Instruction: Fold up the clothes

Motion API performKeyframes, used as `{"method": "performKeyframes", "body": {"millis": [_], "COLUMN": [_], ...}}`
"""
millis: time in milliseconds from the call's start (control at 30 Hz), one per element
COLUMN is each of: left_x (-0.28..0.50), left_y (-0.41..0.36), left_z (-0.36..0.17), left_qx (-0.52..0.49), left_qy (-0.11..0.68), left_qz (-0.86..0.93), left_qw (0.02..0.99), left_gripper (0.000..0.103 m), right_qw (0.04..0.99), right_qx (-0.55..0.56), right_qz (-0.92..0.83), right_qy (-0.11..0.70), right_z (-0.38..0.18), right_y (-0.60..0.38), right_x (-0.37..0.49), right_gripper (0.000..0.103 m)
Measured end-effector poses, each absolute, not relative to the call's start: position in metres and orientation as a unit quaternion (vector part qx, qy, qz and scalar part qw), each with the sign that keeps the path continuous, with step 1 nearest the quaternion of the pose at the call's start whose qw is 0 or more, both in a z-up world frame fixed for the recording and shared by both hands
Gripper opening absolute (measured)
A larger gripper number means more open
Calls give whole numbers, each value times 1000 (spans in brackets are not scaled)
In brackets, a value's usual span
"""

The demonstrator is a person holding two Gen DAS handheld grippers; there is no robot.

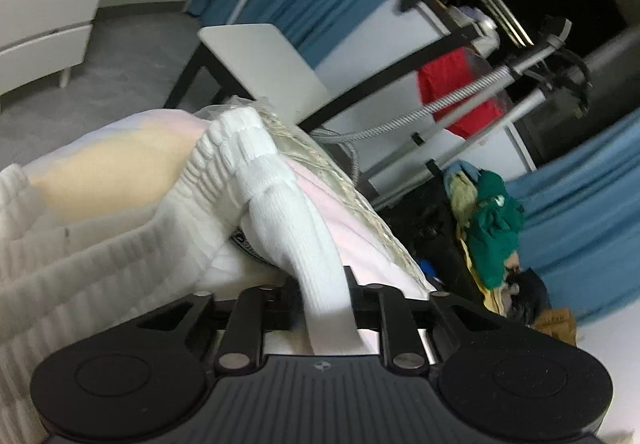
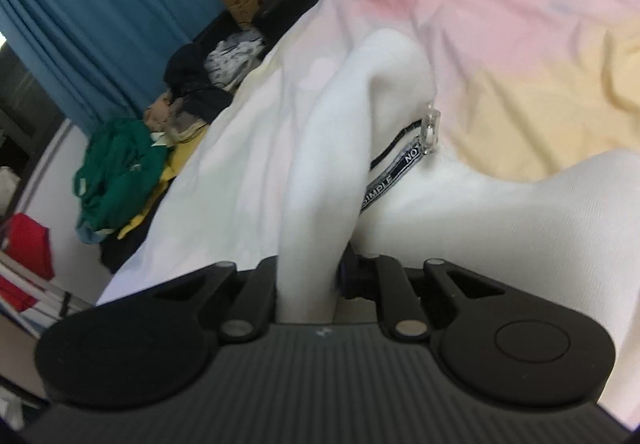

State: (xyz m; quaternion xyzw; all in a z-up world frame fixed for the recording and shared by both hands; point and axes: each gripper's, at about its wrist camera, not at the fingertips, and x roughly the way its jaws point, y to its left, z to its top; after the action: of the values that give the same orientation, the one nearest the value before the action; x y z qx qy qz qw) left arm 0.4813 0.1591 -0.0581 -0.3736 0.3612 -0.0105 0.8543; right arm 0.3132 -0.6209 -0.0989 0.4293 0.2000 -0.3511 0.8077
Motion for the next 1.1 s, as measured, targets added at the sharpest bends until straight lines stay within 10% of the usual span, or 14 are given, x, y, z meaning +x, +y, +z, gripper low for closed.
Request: {"method": "performKeyframes", "body": {"millis": [333,567,1000,1033,1100], "left_x": [366,277,322,326,331], "left_y": [182,208,184,180,178], "left_z": [-28,-42,-97,-98,-98], "left_qx": [-404,-432,-447,-440,-433], "left_qy": [312,346,292,290,289], "left_qz": [-80,-6,46,60,82], "left_qw": [856,833,844,848,850], "left_gripper": [82,93,76,72,31], "right_qw": [824,775,767,776,785], "right_qx": [477,559,594,579,554], "right_qz": [-279,-243,-215,-225,-252], "right_qy": [124,168,108,108,115], "right_z": [-86,-125,-170,-168,-162], "right_y": [-604,-589,-597,-597,-597], "right_x": [175,113,175,182,191], "right_gripper": [66,69,68,60,30]}}
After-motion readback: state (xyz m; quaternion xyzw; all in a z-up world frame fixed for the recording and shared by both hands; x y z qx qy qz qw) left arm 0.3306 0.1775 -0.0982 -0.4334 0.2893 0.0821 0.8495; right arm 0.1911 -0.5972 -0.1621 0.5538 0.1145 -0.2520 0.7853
